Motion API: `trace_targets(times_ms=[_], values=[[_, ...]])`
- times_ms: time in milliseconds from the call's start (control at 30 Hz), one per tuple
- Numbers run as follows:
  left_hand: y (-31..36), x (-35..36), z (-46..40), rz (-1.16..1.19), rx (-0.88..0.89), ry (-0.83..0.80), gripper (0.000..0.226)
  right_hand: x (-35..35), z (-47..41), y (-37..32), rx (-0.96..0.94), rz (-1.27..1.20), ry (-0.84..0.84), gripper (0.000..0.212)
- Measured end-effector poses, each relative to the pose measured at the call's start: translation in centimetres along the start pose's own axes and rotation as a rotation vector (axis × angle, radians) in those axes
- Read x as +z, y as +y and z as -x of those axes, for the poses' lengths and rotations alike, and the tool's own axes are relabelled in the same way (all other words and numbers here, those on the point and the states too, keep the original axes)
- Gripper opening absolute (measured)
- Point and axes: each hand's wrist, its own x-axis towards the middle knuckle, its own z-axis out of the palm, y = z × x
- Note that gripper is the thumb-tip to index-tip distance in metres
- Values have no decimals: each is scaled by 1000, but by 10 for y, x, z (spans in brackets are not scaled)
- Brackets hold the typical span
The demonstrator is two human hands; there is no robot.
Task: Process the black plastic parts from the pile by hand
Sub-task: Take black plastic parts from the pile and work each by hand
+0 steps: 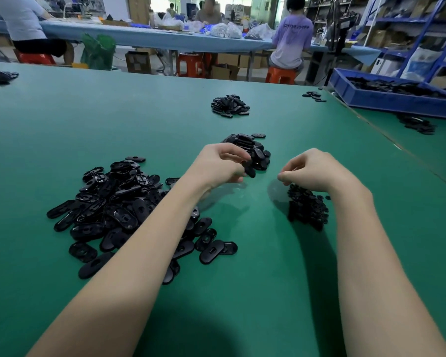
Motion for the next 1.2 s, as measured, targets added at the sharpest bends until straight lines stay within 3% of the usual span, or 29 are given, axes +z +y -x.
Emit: trace_targets(times_ms=[167, 467, 633, 833, 1067, 1200], values=[[-4, 11, -1, 236, -44, -18, 31, -7, 5, 8, 85, 119, -93, 11], [-15, 12, -7, 238, -61, -7, 31, -1, 8, 9, 143, 154, -160, 14], [-19, 11, -8, 237, -59, -7, 33, -1, 9, 3, 34, -31, -96, 5], [-21, 11, -8, 272, -66, -10, 39, 11, 12, -13, -104, -486, -28, 6], [-15, 11, -7, 406, -120, -7, 42, 24, 11, -24, -118, -680, -39, 10], [-12, 11, -7, 392, -132, -11, 25, 31, 9, -27, -148, -706, -2, 11]])
